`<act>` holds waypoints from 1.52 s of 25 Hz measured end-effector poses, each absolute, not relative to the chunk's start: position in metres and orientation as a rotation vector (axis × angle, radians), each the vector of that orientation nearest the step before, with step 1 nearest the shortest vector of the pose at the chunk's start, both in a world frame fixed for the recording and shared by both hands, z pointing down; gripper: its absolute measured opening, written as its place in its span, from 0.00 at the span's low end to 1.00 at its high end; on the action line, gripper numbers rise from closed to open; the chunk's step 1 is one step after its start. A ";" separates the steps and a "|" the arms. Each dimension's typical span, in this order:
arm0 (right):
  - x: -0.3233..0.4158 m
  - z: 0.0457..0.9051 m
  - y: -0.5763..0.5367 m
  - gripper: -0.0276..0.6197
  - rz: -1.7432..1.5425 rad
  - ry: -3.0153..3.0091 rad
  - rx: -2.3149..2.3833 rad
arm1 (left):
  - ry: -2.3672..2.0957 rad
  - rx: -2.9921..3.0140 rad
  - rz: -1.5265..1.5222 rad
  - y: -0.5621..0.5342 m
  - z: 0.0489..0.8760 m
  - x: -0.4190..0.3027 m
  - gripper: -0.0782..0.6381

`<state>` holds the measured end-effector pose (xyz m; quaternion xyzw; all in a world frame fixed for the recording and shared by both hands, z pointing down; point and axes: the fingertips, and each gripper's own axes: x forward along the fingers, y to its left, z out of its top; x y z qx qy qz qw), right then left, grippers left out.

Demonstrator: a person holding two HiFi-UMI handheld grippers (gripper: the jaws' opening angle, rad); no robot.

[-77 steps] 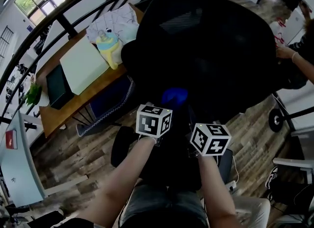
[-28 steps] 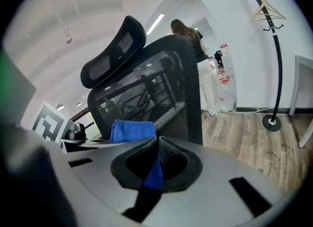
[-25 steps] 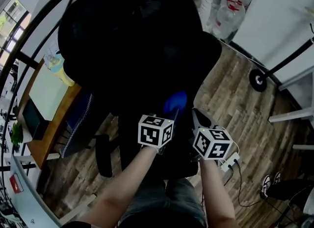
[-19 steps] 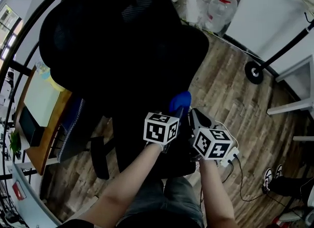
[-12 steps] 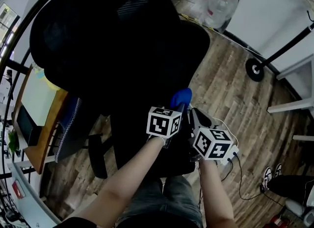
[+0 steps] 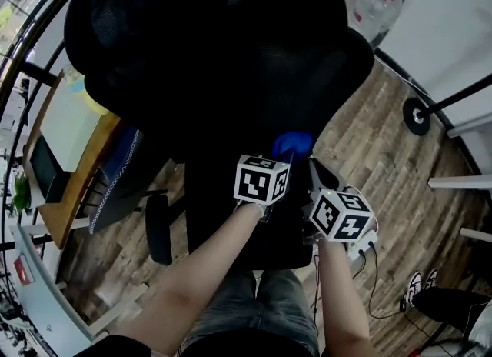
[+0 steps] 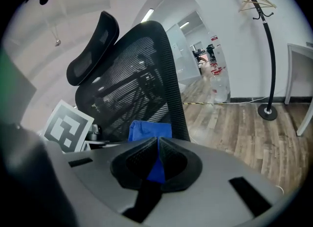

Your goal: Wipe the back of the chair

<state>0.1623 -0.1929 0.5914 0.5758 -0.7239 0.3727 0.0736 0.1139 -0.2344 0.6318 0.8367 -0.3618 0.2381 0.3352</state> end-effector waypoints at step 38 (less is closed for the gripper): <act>-0.025 0.591 -0.222 0.09 1.044 -2.353 1.272 | -1.396 1.861 0.392 -0.252 0.633 -0.116 0.21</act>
